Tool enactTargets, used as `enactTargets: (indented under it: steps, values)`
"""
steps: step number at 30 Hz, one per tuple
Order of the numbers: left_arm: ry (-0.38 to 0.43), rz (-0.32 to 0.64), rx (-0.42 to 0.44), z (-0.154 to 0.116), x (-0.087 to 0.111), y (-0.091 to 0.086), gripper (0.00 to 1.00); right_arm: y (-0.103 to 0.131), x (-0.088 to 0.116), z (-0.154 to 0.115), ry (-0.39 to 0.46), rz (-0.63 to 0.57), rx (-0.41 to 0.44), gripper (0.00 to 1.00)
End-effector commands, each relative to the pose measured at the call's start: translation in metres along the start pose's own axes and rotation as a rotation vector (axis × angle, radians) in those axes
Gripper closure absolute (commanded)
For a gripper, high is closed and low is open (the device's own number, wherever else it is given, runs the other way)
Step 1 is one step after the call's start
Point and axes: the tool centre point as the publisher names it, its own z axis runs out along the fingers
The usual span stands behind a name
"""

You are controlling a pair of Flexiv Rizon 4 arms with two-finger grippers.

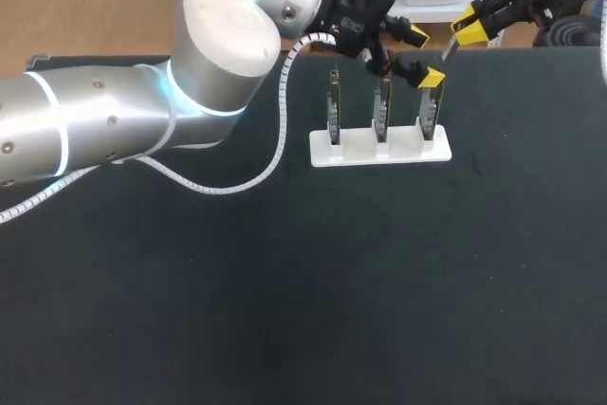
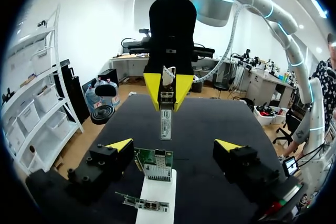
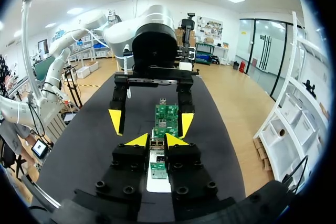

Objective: Pick up the optical module with the left hand, and insert it into the network port with the right hand.

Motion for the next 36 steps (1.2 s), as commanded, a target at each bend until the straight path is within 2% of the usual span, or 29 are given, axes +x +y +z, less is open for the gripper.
enactTargets:
  steps: [1, 36]
  values:
    - [0.028, -0.006, -0.002, 0.0001, 0.0001, -0.0004, 0.0, 0.0016, -0.0003, 0.0001, 0.001, 0.002, 0.003, 1.0]
    - [0.082, 0.016, -0.009, 0.0014, 0.0017, 0.0021, 0.0, 0.0019, 0.001, -0.0007, 0.007, 0.008, 0.002, 1.0]
